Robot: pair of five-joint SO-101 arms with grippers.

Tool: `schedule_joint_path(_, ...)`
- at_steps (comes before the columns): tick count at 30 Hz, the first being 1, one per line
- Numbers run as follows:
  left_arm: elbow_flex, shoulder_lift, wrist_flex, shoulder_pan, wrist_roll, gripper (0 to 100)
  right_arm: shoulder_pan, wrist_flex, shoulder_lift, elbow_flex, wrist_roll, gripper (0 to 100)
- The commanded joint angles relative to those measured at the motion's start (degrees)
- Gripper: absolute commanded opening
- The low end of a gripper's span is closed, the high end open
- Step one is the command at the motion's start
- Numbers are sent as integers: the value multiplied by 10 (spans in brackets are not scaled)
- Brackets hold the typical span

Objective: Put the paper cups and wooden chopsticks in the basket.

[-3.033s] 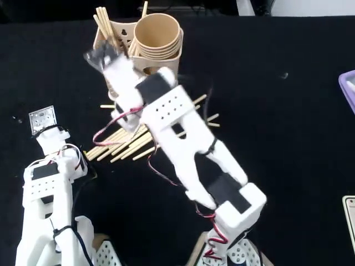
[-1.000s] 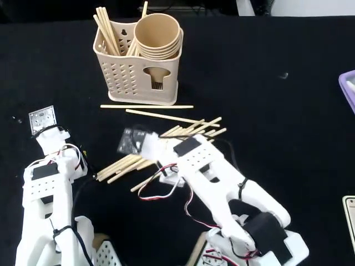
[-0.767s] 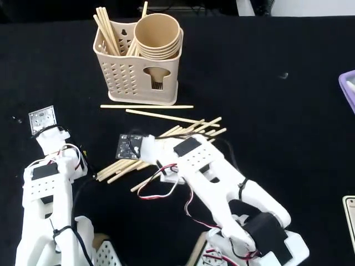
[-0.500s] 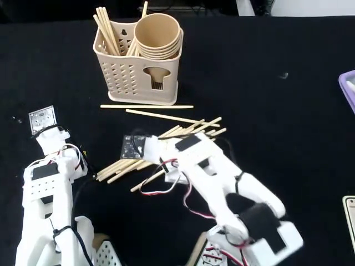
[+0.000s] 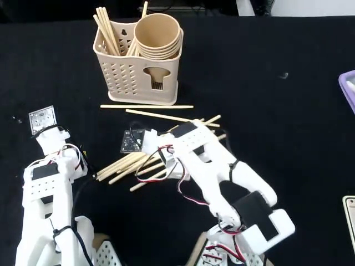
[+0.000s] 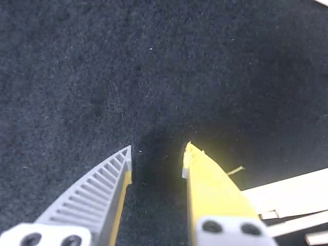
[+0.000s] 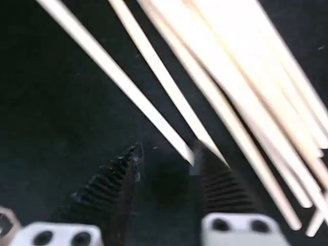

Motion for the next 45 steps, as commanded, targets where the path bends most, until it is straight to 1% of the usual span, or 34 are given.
schedule_joint_path(1, -6, -14, -7, -5, 1, 170, 8, 35, -59, -2, 3, 25)
schedule_joint_path(4, -6, -14, -7, -5, 1, 170, 6, 46, -116, 25, -17, 11)
schedule_joint_path(9, -6, -14, -7, -5, 2, 170, -2, 8, -211, 79, -37, 27)
schedule_joint_path(11, -6, -14, -7, -5, 2, 170, -14, -9, -226, 101, -54, 105)
schedule_joint_path(13, -6, -14, -7, -5, 3, 170, -25, -25, -225, 120, -66, 234)
schedule_joint_path(15, -6, -14, -7, -5, 3, 170, -32, -50, -218, 138, -59, 354)
schedule_joint_path(17, -5, -14, -7, -5, 3, 170, -30, -76, -205, 147, -51, 421)
schedule_joint_path(18, -5, -14, -7, -5, 3, 170, -28, -88, -197, 146, -51, 429)
schedule_joint_path(23, -5, -14, -7, -5, 3, 170, -18, -149, -130, 142, -26, 390)
schedule_joint_path(26, -5, -14, -7, -5, 3, 170, -15, -150, -72, 117, -22, 356)
schedule_joint_path(28, -5, -14, -7, -5, 3, 170, -15, -143, -41, 103, -21, 315)
schedule_joint_path(30, -5, -14, -7, -5, 3, 170, -15, -127, -18, 88, -21, 240)
schedule_joint_path(34, -5, -14, -7, -4, 3, 170, -15, -90, -15, 70, -25, 5)
schedule_joint_path(36, -5, -14, -7, -4, 3, 170, -15, -69, -29, 71, -29, 38)
schedule_joint_path(39, -5, -14, -7, -5, 3, 170, -15, -44, -69, 71, -55, 8)
schedule_joint_path(45, -5, -14, -7, -5, 3, 170, -15, -29, -163, 73, -85, 11)
